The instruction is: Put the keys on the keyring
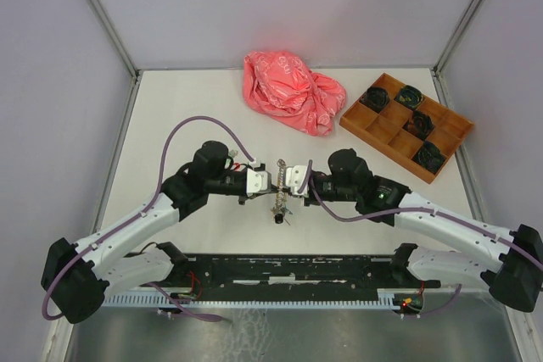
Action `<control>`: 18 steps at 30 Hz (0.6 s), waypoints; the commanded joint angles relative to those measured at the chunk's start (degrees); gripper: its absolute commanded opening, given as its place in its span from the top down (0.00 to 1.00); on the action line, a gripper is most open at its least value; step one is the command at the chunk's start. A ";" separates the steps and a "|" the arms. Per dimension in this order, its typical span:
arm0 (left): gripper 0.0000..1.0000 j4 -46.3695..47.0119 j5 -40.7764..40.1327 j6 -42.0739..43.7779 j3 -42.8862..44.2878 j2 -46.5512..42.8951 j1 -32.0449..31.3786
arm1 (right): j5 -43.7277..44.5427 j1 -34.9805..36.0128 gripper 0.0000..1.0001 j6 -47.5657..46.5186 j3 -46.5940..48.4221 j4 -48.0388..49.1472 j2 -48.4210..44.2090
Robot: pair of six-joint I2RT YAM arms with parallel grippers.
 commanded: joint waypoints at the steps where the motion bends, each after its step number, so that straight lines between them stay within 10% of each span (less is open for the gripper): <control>1: 0.97 7.13 4.35 -2.44 1.45 -0.19 -0.88 | -3.08 0.72 0.92 1.46 2.65 5.33 1.64; 18: 0.97 7.85 2.30 -2.41 0.57 -0.67 -0.90 | 5.80 0.65 0.55 0.78 2.02 -4.24 -7.14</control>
